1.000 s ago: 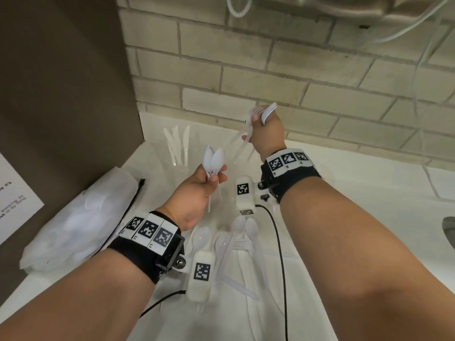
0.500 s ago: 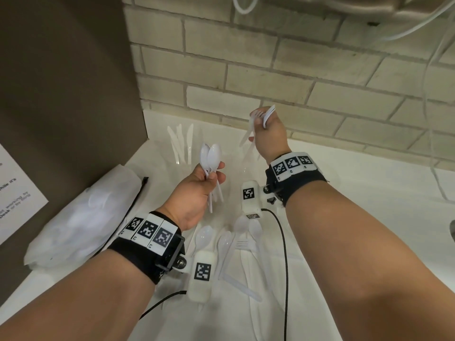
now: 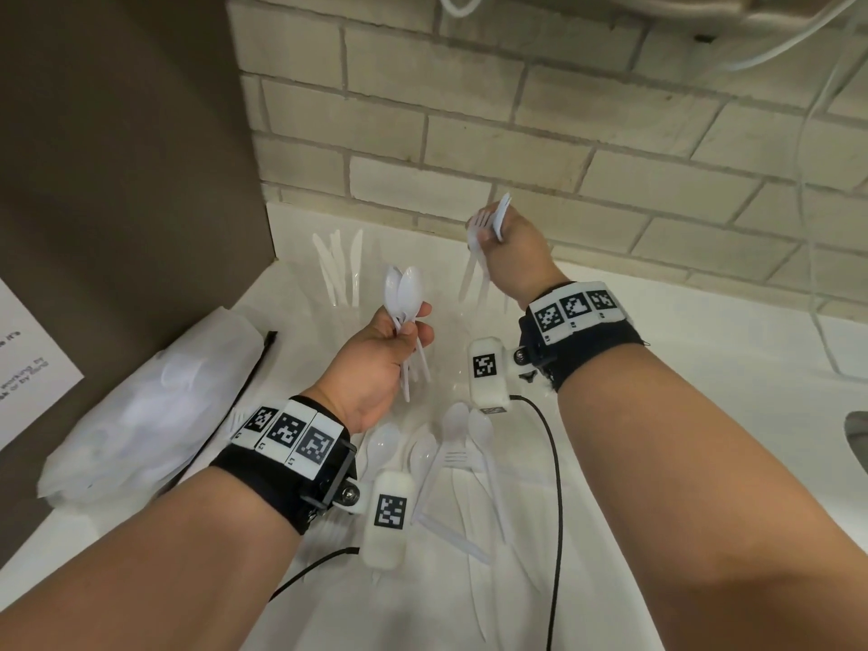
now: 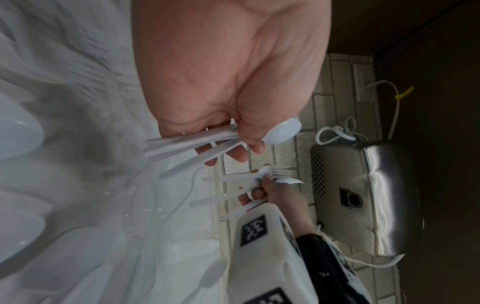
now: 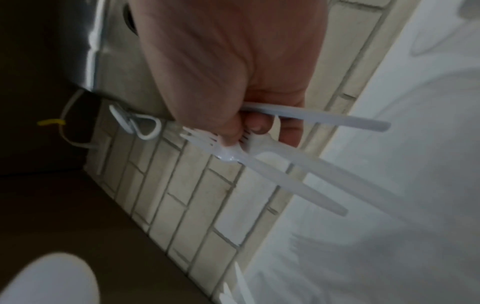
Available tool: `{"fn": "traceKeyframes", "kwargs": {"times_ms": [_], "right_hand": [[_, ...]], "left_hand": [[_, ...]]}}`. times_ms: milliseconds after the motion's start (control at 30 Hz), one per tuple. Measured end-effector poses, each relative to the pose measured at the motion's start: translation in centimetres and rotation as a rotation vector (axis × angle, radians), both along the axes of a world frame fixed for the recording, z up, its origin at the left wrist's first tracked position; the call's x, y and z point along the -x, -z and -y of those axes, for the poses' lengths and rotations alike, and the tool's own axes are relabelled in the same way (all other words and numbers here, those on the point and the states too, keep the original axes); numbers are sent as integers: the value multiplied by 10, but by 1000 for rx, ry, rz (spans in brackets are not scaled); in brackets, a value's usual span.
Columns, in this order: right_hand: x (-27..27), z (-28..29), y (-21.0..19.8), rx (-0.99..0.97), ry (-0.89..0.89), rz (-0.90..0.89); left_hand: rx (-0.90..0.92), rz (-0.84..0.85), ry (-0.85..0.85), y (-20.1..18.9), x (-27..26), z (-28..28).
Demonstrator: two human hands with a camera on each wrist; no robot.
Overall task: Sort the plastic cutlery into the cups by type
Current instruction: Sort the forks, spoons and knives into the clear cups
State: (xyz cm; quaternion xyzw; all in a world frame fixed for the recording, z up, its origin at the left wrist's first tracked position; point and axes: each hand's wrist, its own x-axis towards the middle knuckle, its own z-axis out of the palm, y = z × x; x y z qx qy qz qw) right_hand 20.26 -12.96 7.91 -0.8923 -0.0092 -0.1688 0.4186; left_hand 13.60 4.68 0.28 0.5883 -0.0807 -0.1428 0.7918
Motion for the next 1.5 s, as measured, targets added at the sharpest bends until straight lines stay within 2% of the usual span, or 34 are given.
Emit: {"fn": "traceKeyframes", "kwargs": {"times_ms": [67, 233, 333, 533, 600, 767, 833, 900, 1067, 1233, 1400, 1500], "right_hand": [[0, -2, 10, 5, -4, -49], [0, 3, 22, -209, 41, -188], [-1, 12, 16, -180, 67, -321], [33, 18, -19, -233, 163, -188], [57, 14, -25, -298, 63, -213], [105, 5, -17, -456, -338, -297], [113, 3, -9, -444, -374, -306], [118, 4, -2, -457, -351, -269], [131, 17, 9, -754, -500, -288], [132, 23, 14, -896, -605, -269], [131, 21, 20, -951, -581, -188], [131, 18, 21, -944, -489, -158]], "left_hand": [[0, 0, 0, 0, 0, 0], [18, -2, -6, -2, 0, -3], [29, -15, -5, -3, 0, -2], [45, -40, 22, -6, 4, 7], [66, -53, 61, -9, 8, 12], [107, -56, 230, -19, 23, 26], [54, -22, 275, -21, 29, 33], [-75, 55, 296, -21, 33, 38], [-257, 148, 366, -22, 39, 40], [-327, 193, 423, -26, 42, 39], [-544, 356, 383, -30, 44, 43], [-646, 407, 362, -31, 43, 44]]}}
